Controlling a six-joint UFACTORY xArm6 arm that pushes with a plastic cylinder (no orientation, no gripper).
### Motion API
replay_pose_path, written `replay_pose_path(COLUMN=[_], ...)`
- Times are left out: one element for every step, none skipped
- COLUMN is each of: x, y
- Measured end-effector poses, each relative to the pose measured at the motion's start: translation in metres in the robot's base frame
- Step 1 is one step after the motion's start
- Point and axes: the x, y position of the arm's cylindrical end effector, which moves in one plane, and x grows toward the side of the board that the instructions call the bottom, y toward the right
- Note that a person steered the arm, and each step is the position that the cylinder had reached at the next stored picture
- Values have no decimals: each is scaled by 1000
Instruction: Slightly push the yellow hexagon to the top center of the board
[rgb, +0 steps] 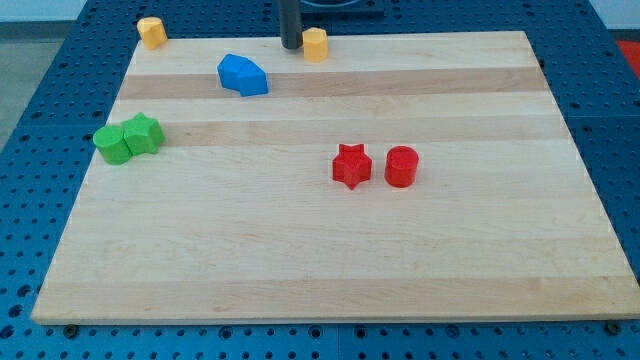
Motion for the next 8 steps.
replay_pose_path(x=[0, 0, 0, 5, 29, 53, 57, 53], y=[26, 53, 32, 5, -4, -4, 23, 51])
